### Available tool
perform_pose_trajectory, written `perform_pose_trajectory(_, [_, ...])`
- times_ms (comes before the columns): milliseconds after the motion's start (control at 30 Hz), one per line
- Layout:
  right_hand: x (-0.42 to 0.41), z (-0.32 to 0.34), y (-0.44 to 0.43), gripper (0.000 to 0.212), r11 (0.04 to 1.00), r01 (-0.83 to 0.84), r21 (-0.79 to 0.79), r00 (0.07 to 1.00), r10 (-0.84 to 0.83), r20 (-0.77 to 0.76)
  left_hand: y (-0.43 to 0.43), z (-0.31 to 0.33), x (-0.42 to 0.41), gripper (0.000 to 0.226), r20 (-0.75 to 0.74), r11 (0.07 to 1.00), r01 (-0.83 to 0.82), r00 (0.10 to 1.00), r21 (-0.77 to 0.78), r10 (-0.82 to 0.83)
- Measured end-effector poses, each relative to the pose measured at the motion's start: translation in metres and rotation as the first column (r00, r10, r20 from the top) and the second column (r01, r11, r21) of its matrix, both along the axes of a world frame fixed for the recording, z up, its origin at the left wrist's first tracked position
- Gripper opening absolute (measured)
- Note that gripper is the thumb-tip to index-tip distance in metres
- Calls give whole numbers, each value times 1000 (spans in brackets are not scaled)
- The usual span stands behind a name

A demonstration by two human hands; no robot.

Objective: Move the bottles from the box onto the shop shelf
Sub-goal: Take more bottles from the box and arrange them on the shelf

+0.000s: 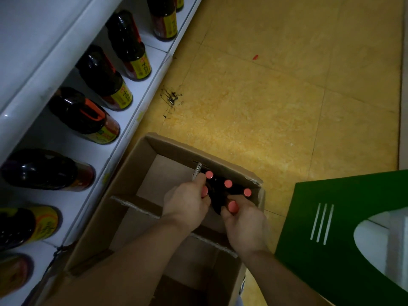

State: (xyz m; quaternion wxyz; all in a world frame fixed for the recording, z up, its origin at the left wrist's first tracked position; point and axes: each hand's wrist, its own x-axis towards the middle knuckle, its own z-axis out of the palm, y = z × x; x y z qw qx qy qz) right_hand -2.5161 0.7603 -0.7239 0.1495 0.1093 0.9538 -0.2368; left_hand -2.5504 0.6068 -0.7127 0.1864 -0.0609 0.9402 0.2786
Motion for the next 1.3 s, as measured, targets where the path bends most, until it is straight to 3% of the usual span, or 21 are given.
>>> perform_pose_trajectory(667, [-7, 123, -6, 20, 997, -23, -69, 1000, 24, 12, -9, 115, 21, 13, -34, 999, -38, 999, 14, 38])
perform_pose_trajectory(1000, [3, 196, -16, 27, 996, -55, -65, 998, 55, -7, -21, 184, 41, 23, -17, 997, -60, 998, 58, 61])
perform_pose_trajectory(1300, [9, 268, -23, 20, 995, -53, -82, 998, 54, 11, -28, 245, 59, 25, -16, 993, -104, 994, 54, 105])
